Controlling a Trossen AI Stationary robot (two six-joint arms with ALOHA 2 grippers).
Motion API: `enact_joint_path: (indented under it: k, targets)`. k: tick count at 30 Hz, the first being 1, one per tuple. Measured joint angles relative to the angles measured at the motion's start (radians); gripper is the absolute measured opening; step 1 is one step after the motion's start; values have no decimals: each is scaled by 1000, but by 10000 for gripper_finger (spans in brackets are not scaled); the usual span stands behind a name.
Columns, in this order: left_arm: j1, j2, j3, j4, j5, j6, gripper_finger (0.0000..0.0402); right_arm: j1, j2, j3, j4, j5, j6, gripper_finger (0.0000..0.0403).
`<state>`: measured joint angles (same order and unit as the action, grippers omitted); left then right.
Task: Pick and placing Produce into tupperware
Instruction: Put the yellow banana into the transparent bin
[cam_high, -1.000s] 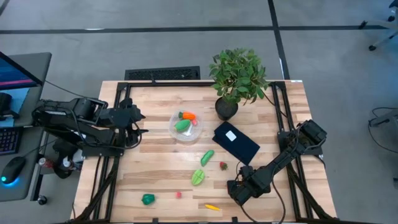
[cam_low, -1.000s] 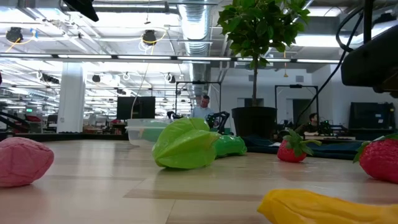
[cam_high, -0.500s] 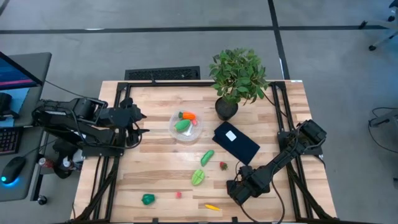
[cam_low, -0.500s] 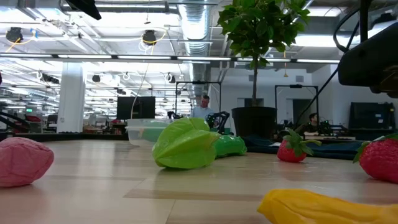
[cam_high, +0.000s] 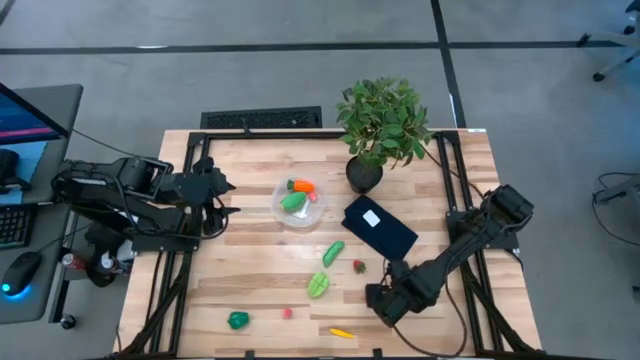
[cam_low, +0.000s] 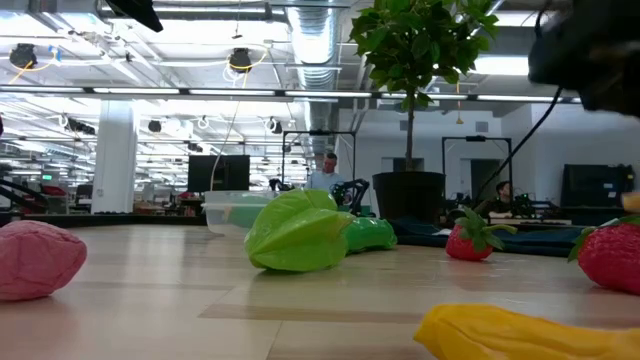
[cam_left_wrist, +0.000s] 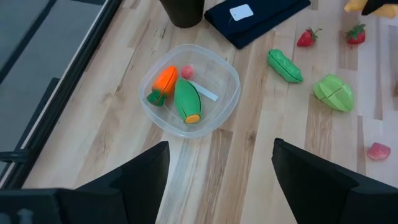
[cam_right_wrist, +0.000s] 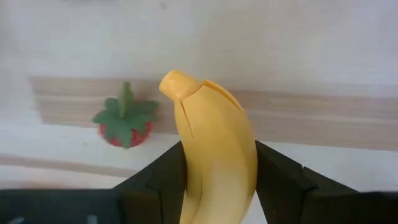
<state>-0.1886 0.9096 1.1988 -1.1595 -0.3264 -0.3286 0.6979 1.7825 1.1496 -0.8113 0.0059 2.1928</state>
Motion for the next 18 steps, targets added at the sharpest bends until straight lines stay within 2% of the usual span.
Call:
enact_joint_path:
  k: [9, 18]
  targets:
    - [0, 0, 0, 0, 0, -2, 272, -11, -130, 0, -11, 206, -1, 153]
    - [0, 0, 0, 0, -1, -3, 272, -68, -201, 0, 100, 406, -175, 164]
